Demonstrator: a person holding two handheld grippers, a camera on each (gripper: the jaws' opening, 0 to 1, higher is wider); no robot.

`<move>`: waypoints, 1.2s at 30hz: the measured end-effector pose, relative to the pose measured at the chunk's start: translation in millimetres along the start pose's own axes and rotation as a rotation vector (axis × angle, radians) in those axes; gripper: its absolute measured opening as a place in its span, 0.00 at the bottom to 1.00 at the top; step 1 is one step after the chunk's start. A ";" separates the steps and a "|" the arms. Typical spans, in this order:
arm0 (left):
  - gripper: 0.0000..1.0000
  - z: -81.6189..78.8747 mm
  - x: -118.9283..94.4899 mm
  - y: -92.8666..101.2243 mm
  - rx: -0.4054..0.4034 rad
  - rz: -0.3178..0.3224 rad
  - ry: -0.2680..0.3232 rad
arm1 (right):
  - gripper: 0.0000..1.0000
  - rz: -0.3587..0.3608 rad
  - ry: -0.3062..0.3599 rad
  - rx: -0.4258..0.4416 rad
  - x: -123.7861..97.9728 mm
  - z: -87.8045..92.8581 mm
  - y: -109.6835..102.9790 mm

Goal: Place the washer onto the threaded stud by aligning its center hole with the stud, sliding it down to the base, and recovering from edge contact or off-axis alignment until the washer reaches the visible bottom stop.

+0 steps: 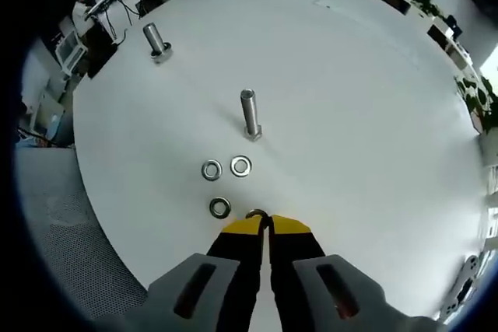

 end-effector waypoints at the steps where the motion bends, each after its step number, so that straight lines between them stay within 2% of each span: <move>1: 0.16 -0.2 0.0 0.1 0.000 0.000 0.001 | 0.03 0.001 0.004 0.003 -1.2 -0.9 0.4; 10: 0.15 -0.4 0.1 -0.6 -0.003 -0.003 0.001 | 0.03 0.005 0.045 0.033 -14.8 -12.5 3.3; 20: 0.15 -0.6 -1.2 -0.3 -0.001 -0.001 -0.002 | 0.03 -0.002 0.113 0.033 -28.4 -38.8 -1.0; 29: 0.15 -0.9 -1.5 -0.6 -0.007 -0.002 -0.001 | 0.03 -0.007 0.140 0.026 -33.3 -50.6 -4.2; 36: 0.15 -0.9 -1.2 -0.1 -0.010 0.001 -0.002 | 0.04 -0.006 0.168 0.019 -34.8 -67.4 -3.9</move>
Point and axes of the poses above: the point that each gripper's makers call its tool centre point, and the gripper's own axes: x roughly forward along the fingers, y roughly to its right, z roughly out of its underside, the point moved 8 cm from there along -x, roughly backward along the fingers, and after that the axes turned 11 degrees about y, right-handed, at the moved point
